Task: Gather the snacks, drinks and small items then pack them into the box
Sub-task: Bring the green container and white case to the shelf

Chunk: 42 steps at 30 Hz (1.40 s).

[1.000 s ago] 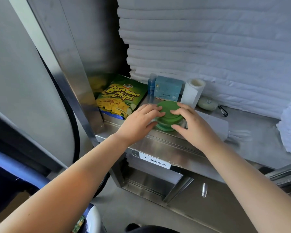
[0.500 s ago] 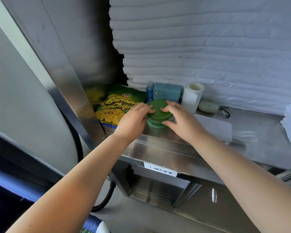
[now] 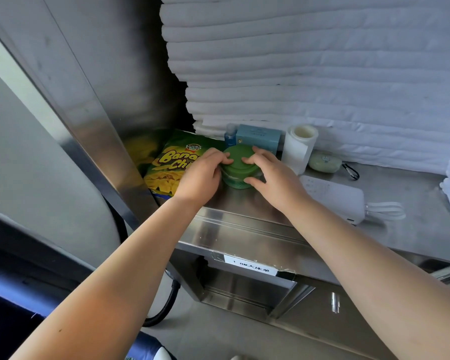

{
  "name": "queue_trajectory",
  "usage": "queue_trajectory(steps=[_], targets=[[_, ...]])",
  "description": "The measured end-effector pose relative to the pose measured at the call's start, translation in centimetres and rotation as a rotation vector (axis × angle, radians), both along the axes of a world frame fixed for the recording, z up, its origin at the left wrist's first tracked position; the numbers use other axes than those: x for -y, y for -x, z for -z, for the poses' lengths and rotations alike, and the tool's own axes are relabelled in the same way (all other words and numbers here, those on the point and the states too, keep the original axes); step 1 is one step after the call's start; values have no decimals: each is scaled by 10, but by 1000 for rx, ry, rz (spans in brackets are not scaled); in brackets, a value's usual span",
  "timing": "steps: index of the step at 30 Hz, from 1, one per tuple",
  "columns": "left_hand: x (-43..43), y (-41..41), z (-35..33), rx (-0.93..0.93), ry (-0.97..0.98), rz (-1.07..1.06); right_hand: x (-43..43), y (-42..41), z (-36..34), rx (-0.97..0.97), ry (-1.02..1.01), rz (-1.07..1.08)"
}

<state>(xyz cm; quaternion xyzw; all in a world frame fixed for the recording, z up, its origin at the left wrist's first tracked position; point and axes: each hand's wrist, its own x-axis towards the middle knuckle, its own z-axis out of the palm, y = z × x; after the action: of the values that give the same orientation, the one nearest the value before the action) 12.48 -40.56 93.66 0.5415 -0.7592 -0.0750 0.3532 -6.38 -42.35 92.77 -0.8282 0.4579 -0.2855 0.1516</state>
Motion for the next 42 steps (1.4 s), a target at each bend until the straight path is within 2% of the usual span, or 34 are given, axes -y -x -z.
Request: queue_trajectory(steps=[6,10,15,25,28,32,35,38,42], targets=[[-6,-6,2,16,30,11,7,1,0,74,-102,-44],[-8,-8,1,38,33,3,13,3,-4,49,-142,-116],[-7,-11,0,38,15,11,18,4,-6,-11,-125,-136],[-2,-14,-2,15,-32,-14,16,2,-4,-1,-109,-138],[-8,-14,-4,20,-71,3,8,4,-5,-82,-43,-101],[-19,-17,-3,155,-67,29,-15,30,0,-274,65,-77],[-27,-8,-4,251,17,22,-34,62,2,-259,115,-9],[-33,21,-5,353,115,106,-53,89,4,-259,173,7],[-40,71,6,416,77,286,-71,125,13,-212,158,212]])
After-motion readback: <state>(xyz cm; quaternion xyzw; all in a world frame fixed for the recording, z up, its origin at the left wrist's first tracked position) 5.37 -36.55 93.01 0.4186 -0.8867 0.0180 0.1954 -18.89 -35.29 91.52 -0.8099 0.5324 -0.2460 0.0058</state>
